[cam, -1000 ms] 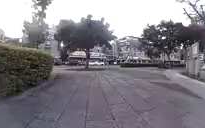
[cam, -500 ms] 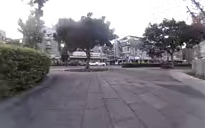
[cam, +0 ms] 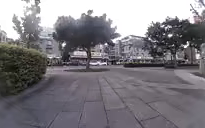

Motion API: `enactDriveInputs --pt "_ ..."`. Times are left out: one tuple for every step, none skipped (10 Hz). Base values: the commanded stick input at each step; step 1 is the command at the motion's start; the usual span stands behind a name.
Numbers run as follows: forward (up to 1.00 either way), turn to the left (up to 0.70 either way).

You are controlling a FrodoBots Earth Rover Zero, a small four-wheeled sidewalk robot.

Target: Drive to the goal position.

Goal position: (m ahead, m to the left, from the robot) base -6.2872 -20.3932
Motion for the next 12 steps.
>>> enactDriveInputs --pt "1.00 0.00" --pt "1.00 0.00" --pt "1.00 0.00" --pt "1.00 0.00" --pt "1.00 0.00" --pt "1.00 0.00" --pt "0.92 0.00" --pt "0.46 0.00" --pt "0.01 0.00" --pt "0.00 0.00" --pt "0.00 0.00" --pt "0.00 0.00"
